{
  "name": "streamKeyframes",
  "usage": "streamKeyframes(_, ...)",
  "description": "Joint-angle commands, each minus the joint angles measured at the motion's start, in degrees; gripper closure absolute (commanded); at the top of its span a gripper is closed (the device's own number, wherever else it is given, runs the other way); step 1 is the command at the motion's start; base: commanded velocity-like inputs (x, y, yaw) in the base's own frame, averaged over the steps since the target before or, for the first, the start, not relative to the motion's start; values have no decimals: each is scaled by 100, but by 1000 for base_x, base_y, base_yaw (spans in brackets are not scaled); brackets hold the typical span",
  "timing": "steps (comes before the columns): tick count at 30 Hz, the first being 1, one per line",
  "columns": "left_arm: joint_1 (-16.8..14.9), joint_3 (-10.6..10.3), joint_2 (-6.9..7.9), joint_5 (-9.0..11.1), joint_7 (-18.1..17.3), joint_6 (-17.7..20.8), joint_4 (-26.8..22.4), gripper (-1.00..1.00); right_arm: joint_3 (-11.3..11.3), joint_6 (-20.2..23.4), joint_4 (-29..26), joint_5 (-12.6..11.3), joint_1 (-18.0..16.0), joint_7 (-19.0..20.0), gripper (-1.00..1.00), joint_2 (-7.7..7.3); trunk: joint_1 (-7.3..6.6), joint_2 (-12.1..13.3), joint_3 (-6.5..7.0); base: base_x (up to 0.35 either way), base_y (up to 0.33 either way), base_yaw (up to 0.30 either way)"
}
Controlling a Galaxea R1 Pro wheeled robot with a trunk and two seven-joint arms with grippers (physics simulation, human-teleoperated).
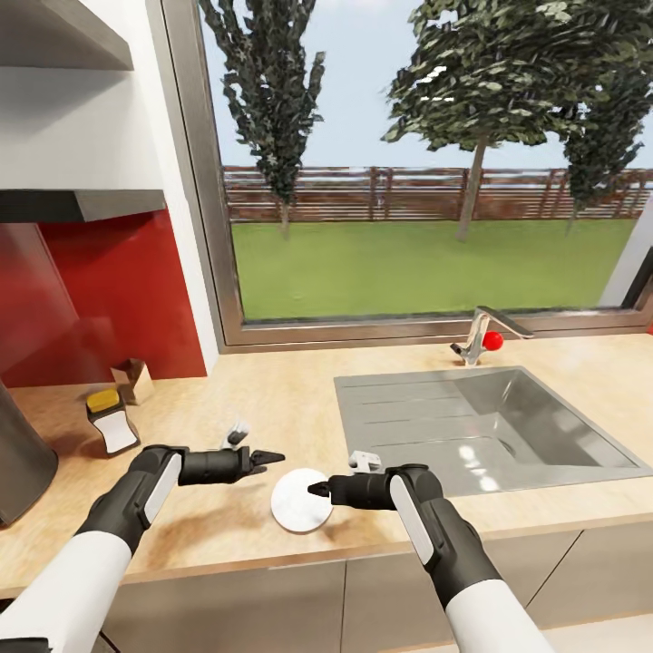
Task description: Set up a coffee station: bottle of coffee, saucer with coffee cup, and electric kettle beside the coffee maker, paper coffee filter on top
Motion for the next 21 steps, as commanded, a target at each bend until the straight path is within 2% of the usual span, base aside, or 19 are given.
streamKeyframes(1,9,4,-3,4,-18,25,8,-100,-4,21,-4,27,-5,29,-100,1,2,-8,-9,0,0,0)
streamKeyframes(21,144,4,-139,5,-132,28,55,-100,10,29,38,27,-5,27,-100,58,2,-8,-9,0,0,0)
